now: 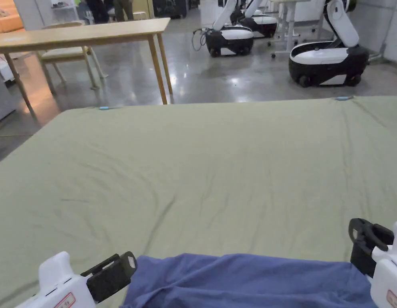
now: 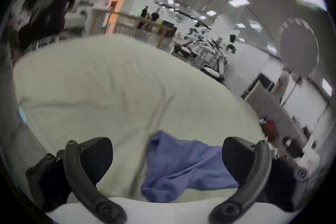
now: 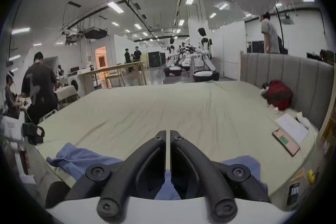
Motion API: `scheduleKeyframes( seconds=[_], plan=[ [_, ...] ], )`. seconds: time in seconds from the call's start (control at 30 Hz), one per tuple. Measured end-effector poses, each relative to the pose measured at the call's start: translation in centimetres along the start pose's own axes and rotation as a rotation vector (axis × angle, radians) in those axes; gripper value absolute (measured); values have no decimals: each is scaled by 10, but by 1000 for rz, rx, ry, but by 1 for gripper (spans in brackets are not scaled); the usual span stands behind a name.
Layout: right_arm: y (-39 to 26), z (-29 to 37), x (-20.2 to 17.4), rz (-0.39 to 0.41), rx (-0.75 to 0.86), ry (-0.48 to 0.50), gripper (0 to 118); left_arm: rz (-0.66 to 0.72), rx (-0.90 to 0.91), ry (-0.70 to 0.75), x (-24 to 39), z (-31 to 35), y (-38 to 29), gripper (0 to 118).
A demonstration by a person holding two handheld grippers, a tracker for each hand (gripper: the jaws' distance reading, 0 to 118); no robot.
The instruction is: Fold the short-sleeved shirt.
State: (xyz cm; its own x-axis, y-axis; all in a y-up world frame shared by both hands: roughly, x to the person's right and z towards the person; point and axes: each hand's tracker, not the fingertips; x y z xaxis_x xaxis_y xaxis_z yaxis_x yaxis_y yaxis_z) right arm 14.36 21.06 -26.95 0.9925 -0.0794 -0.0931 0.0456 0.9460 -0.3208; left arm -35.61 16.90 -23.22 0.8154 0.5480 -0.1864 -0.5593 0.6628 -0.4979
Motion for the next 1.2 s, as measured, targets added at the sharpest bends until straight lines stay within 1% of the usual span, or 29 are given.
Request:
scheduleKeyframes(
  seconds=[0.1, 0.13, 0.2, 0.23, 0.27, 0.3, 0.33, 0.37, 0.4, 0.43, 0.47, 0.5, 0.53, 0.57, 0.6, 0.63, 0.7, 0.73, 0.77, 0.8, 0.83, 0.87, 0.9, 0.93, 0.97, 1.03, 1.13, 1.2],
  plan=[
    [-9, -4, -7, 5, -42, 6, 6, 213, -83, -93, -50, -16, -14, 118],
    [-11, -4, -10, 7, -46, 5, 6, 299, -116, -155, -63, -23, -21, 118],
    [-14, -4, -14, 19, -61, 3, 6, 526, -211, -309, -83, -45, -42, 118],
    [-15, -4, -15, 24, -65, 2, 6, 594, -215, -395, -87, -54, -53, 117],
    [-14, -4, -15, 31, -68, -2, 6, 612, -138, -460, -82, -58, -59, 117],
    [-14, -3, -15, 37, -70, -7, 6, 607, -115, -425, -73, -59, -60, 117],
    [-13, -3, -15, 42, -70, -10, 6, 587, -142, -422, -64, -64, -58, 116],
    [-11, -2, -15, 46, -69, -13, 6, 582, -195, -479, -56, -74, -58, 112],
    [-9, -1, -15, 48, -68, -18, 6, 610, -237, -534, -50, -85, -62, 109],
    [-7, -1, -15, 50, -67, -22, 6, 656, -270, -528, -47, -95, -67, 109],
    [-7, -1, -14, 52, -65, -27, 6, 677, -256, -494, -37, -101, -71, 93],
    [-6, 0, -14, 56, -64, -34, 6, 679, -245, -431, -35, -109, -76, 62],
    [-5, 0, -13, 58, -64, -43, 6, 670, -235, -325, -35, -113, -81, 25],
    [-4, 1, -12, 58, -67, -47, 6, 683, -204, -288, -36, -114, -85, 12],
    [-3, 3, -11, 59, -67, -50, 6, 706, -159, -389, -44, -115, -85, 12],
    [-3, 5, -10, 65, -65, -55, 6, 695, -148, -360, -41, -111, -82, 11],
    [-2, 8, -9, 78, -61, -66, 6, 583, -105, -294, -36, -106, -70, 10],
    [-1, 8, -8, 79, -63, -68, 6, 558, -77, -262, -40, -103, -65, 10],
    [-1, 8, -7, 77, -64, -71, 6, 556, -38, -232, -44, -98, -59, 10],
    [-2, 8, -6, 73, -65, -72, 6, 588, 18, -236, -51, -90, -54, 10],
    [-2, 8, -5, 71, -65, -74, 6, 570, 50, -231, -56, -83, -46, 10],
    [-3, 8, -5, 70, -66, -74, 6, 475, 71, -179, -58, -74, -34, 10],
    [-3, 8, -5, 71, -69, -71, 6, 336, 98, -109, -55, -64, -23, 10],
    [-4, 7, -6, 75, -72, -68, 6, 216, 122, -66, -49, -55, -15, 10],
    [-6, 6, -6, 82, -76, -64, 6, 127, 145, -50, -41, -45, -8, 10],
    [-9, 1, -7, 86, -86, -54, 6, -6, 163, -71, -17, -30, -1, 10],
    [-13, -4, -9, 69, -98, -38, 6, -339, 183, -89, 54, -19, -6, 10],
    [-14, -3, -9, 62, -97, -21, 6, -543, 131, -112, 108, -27, -22, 10]
  ],
)
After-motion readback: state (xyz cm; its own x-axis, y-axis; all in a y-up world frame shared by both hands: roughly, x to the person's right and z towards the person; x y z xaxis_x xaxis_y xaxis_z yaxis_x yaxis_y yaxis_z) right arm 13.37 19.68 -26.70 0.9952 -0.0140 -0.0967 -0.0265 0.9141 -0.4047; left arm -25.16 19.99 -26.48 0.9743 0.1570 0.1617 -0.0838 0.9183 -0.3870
